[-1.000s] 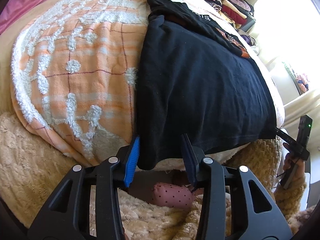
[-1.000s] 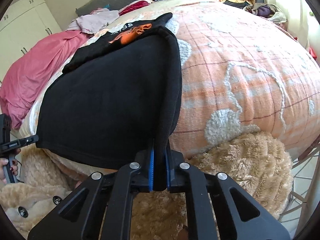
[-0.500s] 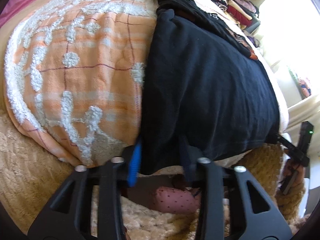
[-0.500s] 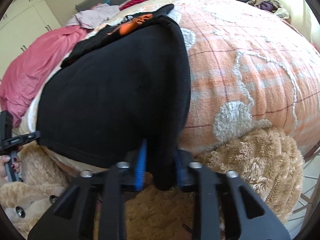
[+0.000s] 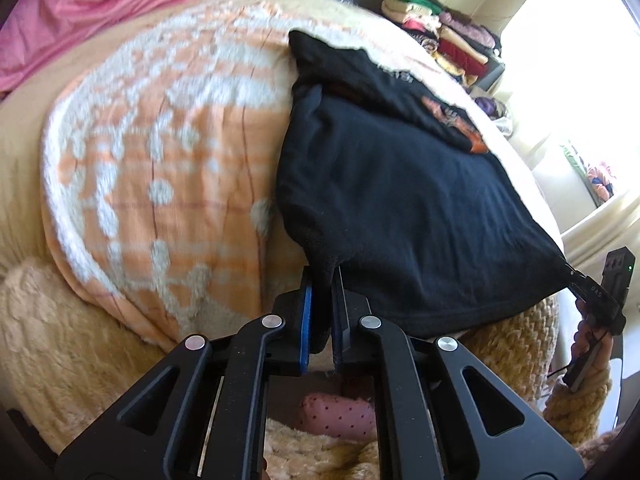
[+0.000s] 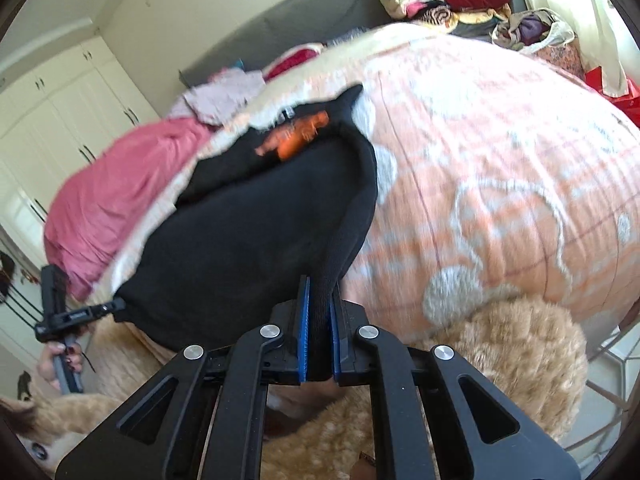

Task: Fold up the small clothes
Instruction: 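Lift the hem with both grippers, fold it over toward the collar, open both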

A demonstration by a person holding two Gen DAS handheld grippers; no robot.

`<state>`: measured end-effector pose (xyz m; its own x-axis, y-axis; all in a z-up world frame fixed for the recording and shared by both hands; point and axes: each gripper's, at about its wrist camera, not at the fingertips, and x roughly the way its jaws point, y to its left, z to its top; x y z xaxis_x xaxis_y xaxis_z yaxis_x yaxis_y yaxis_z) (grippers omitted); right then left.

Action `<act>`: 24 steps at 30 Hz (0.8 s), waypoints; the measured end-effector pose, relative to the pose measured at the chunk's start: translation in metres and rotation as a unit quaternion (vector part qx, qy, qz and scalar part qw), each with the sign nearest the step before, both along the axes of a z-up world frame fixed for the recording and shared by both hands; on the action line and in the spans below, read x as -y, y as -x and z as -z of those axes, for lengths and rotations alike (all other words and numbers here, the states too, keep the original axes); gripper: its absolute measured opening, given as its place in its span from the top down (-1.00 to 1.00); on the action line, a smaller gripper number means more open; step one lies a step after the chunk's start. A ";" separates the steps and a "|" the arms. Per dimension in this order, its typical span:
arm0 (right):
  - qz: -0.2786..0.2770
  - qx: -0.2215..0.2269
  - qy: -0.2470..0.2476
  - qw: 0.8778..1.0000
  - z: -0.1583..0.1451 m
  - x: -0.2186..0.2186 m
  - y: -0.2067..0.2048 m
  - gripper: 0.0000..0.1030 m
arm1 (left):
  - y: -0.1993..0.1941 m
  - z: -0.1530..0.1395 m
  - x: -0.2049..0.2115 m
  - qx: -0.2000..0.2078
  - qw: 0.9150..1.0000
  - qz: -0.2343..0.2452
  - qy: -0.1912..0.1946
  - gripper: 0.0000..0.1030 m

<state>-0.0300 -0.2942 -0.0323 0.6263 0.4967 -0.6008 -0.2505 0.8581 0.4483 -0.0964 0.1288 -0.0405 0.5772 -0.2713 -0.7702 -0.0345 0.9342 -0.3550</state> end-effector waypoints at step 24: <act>0.018 0.083 -0.004 0.996 -0.092 -0.008 -0.064 0.86 | -0.060 -0.070 -0.024 0.103 0.994 -0.020 0.024 0.96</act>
